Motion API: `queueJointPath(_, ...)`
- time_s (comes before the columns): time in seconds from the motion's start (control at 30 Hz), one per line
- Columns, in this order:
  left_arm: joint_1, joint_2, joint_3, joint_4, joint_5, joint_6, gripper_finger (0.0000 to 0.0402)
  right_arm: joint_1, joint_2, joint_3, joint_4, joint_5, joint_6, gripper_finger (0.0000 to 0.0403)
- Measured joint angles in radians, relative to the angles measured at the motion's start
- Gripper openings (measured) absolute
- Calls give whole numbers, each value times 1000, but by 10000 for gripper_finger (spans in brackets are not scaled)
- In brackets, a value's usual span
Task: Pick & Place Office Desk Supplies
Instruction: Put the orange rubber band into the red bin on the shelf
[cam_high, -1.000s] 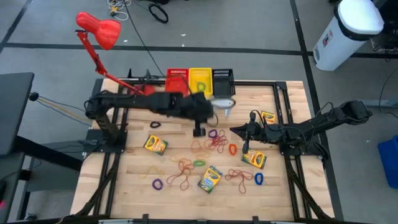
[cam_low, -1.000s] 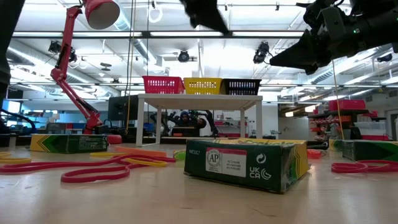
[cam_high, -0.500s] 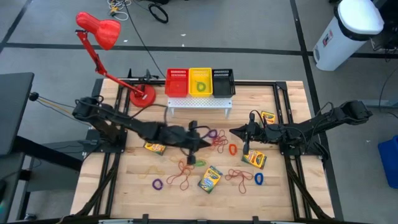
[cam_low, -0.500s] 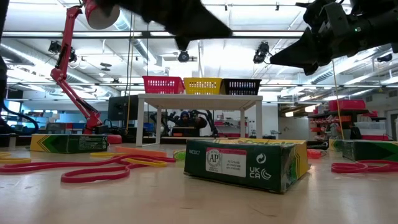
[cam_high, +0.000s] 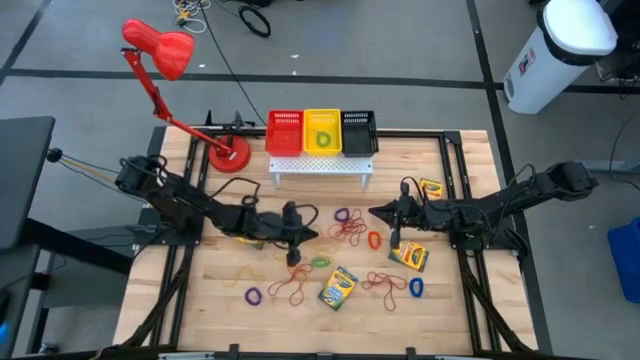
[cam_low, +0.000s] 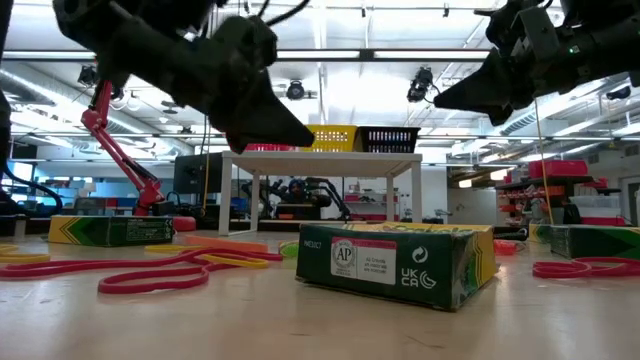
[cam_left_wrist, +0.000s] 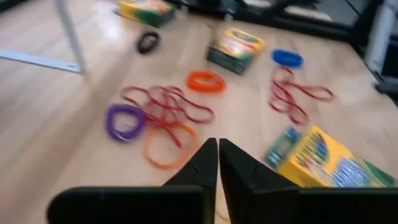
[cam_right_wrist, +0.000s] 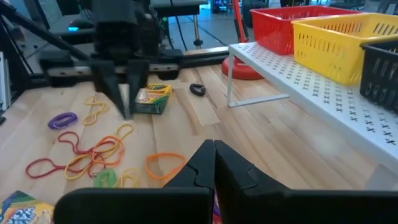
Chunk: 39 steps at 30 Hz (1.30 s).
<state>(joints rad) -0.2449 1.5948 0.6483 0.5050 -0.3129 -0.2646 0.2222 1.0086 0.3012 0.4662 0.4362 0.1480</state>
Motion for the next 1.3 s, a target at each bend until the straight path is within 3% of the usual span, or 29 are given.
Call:
queueJointPath(0.27,-36,33,21,-129,31,-108,91,0,60,0,12,8,-26,5)
queueJointPath(0.47,-35,159,156,-313,21,-71,115,0,70,0,39,8,-50,5)
queueJointPath(0.77,-17,245,325,-603,-52,6,114,0,70,0,49,0,-51,5)
queueJointPath(1.13,-9,281,330,-648,-6,39,112,0,70,0,55,-3,-52,5)
queueJointPath(1.3,-5,288,333,-649,-27,58,75,0,70,0,58,-3,-52,5)
